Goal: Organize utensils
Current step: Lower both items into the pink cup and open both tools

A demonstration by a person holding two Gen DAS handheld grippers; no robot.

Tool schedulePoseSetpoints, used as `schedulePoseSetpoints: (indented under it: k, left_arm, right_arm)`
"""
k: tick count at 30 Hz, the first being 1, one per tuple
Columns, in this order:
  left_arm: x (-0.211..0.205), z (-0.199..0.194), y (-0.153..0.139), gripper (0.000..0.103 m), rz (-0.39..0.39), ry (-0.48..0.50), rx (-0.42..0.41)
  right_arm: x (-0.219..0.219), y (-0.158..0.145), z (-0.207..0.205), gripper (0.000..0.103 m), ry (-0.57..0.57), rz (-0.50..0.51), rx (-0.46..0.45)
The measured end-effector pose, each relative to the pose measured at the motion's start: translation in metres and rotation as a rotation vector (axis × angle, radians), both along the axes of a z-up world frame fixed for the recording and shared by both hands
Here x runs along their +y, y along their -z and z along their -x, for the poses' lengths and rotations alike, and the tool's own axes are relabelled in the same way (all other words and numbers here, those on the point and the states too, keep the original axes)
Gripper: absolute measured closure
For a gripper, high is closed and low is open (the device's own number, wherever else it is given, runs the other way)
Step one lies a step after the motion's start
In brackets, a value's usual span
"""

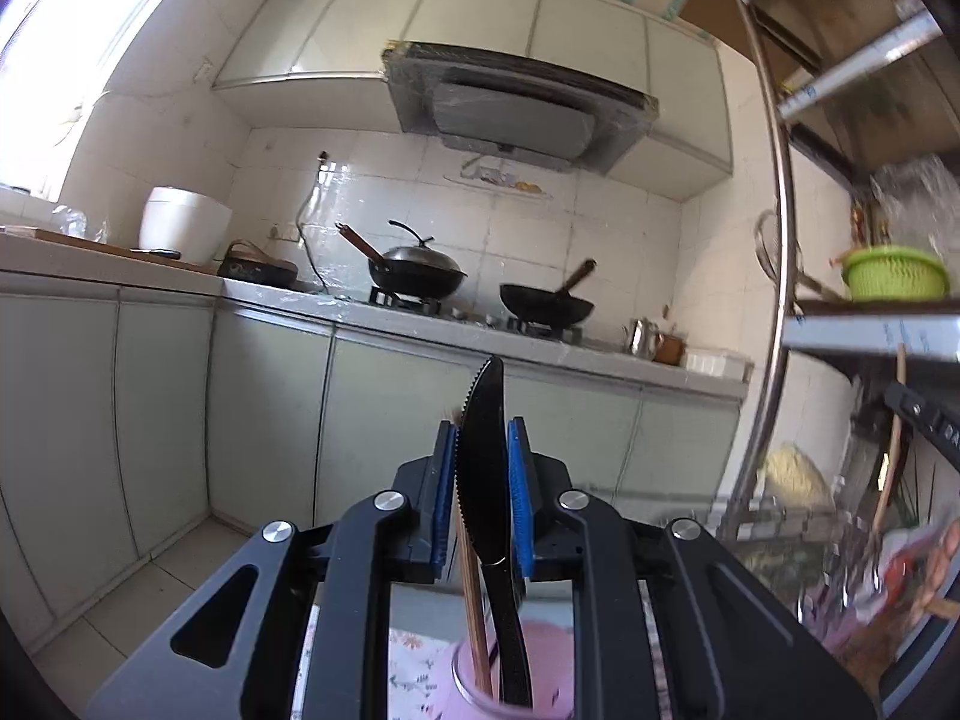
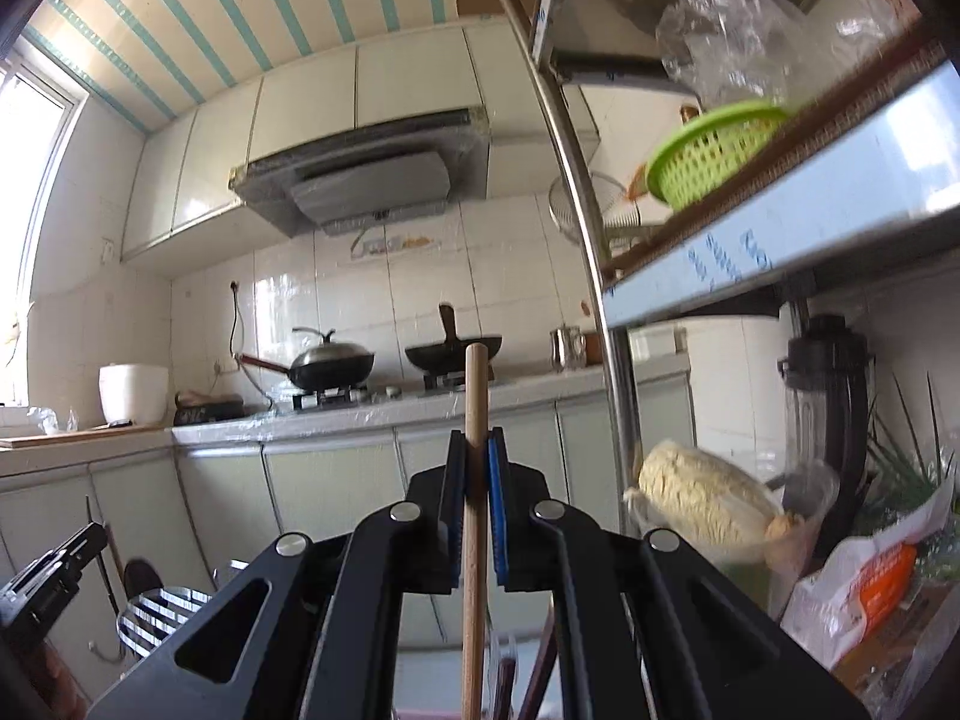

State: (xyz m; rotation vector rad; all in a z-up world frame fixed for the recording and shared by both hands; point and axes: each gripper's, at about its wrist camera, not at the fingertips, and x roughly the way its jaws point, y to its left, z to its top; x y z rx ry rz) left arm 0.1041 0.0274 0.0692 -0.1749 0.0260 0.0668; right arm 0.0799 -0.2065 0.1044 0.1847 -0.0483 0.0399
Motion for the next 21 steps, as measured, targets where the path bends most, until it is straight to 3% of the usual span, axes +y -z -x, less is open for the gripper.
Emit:
schedulePoseSetpoints:
  k: [10, 18, 21]
  left_arm:
    - [0.0, 0.009, 0.023, 0.086, 0.01, 0.083, 0.136]
    - [0.003, 0.0, 0.034, 0.086, 0.024, 0.118, 0.302]
    - [0.003, -0.003, 0.034, 0.085, 0.008, 0.123, 0.356]
  right_arm:
    - [-0.005, 0.033, 0.012, 0.096, -0.051, -0.019, 0.184]
    - [-0.004, 0.045, 0.004, 0.095, -0.073, -0.008, 0.342]
    - [-0.004, 0.05, -0.001, 0.089, -0.106, -0.017, 0.407]
